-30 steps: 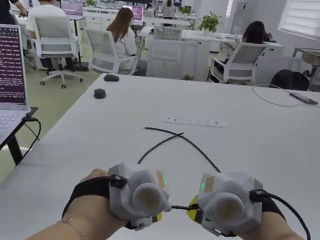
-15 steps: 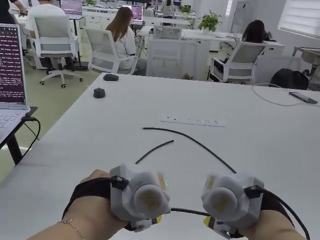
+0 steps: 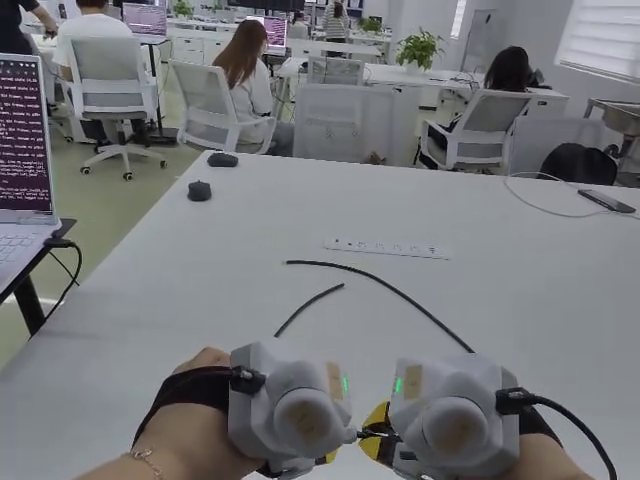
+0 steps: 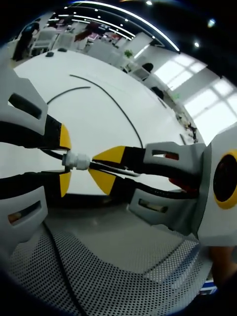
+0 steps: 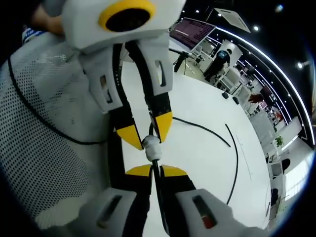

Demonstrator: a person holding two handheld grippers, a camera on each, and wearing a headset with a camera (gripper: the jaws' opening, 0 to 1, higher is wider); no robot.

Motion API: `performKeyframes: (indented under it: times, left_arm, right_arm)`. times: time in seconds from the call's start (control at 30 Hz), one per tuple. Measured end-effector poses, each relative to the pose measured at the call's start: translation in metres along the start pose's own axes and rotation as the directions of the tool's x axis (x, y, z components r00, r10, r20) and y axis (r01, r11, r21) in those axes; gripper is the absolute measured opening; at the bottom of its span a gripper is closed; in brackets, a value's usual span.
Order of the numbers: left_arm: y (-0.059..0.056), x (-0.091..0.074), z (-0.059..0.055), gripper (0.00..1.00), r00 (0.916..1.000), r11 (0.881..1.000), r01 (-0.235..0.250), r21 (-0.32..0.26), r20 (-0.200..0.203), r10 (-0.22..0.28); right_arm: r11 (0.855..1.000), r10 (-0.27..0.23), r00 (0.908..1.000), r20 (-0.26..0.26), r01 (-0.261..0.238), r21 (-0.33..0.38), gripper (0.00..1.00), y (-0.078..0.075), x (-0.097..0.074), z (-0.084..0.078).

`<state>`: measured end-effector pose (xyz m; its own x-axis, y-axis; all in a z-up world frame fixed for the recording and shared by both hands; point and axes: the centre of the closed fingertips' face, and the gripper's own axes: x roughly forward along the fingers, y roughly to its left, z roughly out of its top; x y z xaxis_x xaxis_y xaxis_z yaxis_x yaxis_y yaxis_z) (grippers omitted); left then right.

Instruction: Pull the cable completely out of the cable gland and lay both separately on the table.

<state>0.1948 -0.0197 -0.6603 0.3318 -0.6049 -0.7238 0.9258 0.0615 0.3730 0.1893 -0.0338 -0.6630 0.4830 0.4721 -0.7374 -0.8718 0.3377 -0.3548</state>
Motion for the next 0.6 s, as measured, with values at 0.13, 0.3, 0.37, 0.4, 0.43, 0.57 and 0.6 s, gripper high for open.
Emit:
performKeyframes:
  times: [0.13,0.3,0.37,0.4,0.43,0.57,0.6]
  left_arm:
    - [0.005,-0.001,-0.006,0.16,0.9995,1.0,-0.019,-0.007,-0.023,0.019]
    - [0.007,-0.001,-0.01,0.16,0.9992,0.999,-0.022,-0.033,-0.035,0.021]
    - [0.006,-0.001,-0.011,0.16,0.9991,0.999,-0.02,-0.034,-0.038,0.018]
    - [0.006,0.0,-0.011,0.16,0.999,0.999,-0.02,-0.033,-0.041,0.018]
    - [0.006,0.0,-0.012,0.16,0.9989,0.999,-0.02,-0.032,-0.043,0.019]
    - [0.006,0.0,-0.013,0.16,0.9986,0.999,-0.02,-0.033,-0.049,0.018]
    - [0.006,0.0,-0.013,0.16,0.9986,0.999,-0.02,-0.033,-0.05,0.018]
  right_arm:
    - [1.0,-0.016,0.9996,-0.022,0.016,0.003,0.04,-0.003,0.001,-0.005]
    - [0.999,-0.026,0.9972,-0.07,0.028,0.024,0.04,-0.008,0.001,-0.017]
    - [0.999,-0.027,0.9951,-0.095,0.031,0.041,0.04,-0.009,0.001,-0.024]
    - [0.998,-0.03,0.993,-0.114,0.036,0.046,0.04,-0.009,0.001,-0.028]
    - [0.998,-0.035,0.9904,-0.134,0.041,0.045,0.04,-0.01,0.001,-0.032]
    - [0.995,-0.055,0.9717,-0.23,0.072,0.066,0.04,-0.016,-0.002,-0.054]
    - [0.994,-0.061,0.9662,-0.251,0.08,0.07,0.04,-0.017,-0.003,-0.058]
